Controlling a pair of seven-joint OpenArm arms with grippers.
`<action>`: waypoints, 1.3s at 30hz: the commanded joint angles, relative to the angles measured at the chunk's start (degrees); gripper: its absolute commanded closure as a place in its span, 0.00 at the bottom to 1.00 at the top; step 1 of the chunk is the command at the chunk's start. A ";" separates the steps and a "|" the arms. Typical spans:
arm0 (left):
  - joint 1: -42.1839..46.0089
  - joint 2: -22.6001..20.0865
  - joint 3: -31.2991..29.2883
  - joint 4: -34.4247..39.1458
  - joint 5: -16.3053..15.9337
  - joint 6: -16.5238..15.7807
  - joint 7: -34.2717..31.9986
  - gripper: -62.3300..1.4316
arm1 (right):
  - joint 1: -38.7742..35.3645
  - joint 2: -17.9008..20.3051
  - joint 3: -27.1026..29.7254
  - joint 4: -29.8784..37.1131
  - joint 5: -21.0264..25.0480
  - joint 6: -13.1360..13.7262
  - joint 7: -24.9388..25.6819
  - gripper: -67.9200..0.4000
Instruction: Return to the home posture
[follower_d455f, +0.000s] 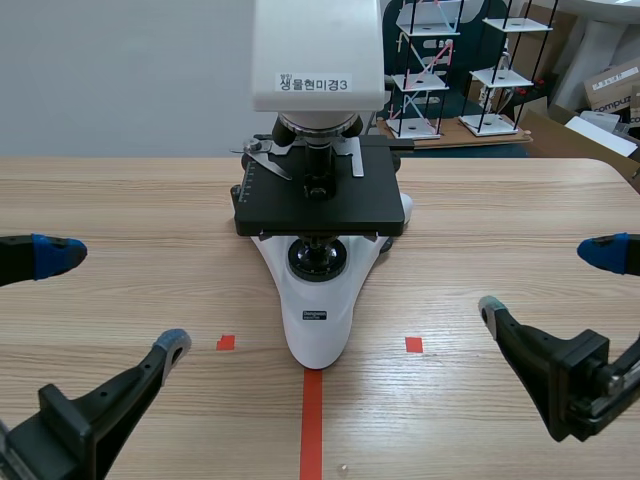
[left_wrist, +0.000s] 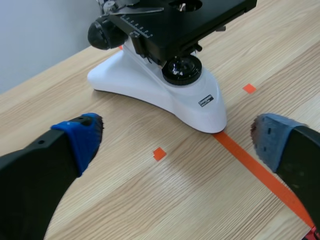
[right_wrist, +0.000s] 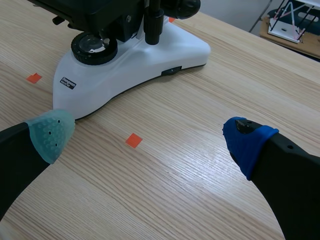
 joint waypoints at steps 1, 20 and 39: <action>0.42 0.13 0.04 0.70 -0.39 -0.09 0.20 0.00 | 0.02 0.63 0.66 0.76 0.42 0.00 0.81 0.00; 0.39 0.13 -1.11 8.17 -2.69 4.90 10.73 0.00 | 0.02 0.63 0.66 0.76 0.42 0.00 0.81 0.00; 0.26 0.13 -1.11 8.26 -2.67 4.85 9.01 0.00 | 0.02 0.63 0.66 0.76 0.42 0.00 0.81 0.00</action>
